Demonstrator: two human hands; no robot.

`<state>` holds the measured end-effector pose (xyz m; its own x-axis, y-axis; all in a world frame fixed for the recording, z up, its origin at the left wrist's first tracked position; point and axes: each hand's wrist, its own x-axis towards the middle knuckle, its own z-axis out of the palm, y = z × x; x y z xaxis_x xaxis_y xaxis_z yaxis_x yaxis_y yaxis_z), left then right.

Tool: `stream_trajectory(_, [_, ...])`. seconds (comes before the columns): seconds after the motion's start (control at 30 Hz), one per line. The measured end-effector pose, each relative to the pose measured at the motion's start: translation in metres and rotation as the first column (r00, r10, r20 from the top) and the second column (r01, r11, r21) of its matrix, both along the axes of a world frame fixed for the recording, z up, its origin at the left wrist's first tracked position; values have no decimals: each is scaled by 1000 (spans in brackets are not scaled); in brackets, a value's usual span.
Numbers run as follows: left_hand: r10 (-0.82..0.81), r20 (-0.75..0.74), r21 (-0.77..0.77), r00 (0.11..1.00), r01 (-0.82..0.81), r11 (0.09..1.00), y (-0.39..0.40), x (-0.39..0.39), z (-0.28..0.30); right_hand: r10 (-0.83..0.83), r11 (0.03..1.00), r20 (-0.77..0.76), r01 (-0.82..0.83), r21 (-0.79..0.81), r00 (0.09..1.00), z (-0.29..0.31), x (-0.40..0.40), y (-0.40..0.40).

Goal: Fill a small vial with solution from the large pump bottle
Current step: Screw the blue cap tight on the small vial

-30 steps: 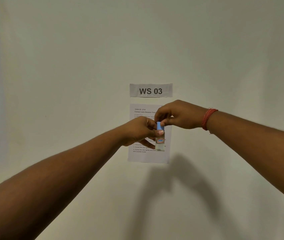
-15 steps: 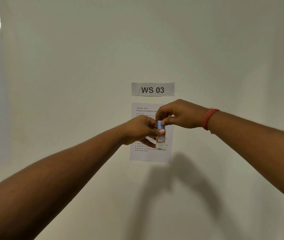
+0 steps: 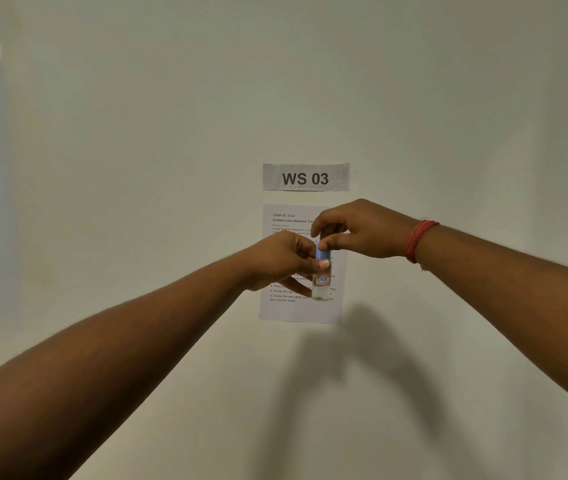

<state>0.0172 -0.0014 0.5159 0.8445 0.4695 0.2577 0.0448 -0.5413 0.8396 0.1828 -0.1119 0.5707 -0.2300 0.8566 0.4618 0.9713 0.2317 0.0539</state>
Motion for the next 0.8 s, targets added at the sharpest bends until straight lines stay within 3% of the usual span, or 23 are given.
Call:
stream_trajectory(0.37, [-15,3,-14,1000,15,1000,3,2,-5,-40,999,38,39,8,998,-4,-1,3])
stream_trajectory(0.6, [10,-17,5,1000,-10,1000,4,3,-5,20,1000,-61,-20,-7,998,-5,4,4])
stream_trajectory(0.8, [7,-6,4,1000,-7,1000,5,3,-7,-2,1000,-51,2,-6,999,-10,3,8])
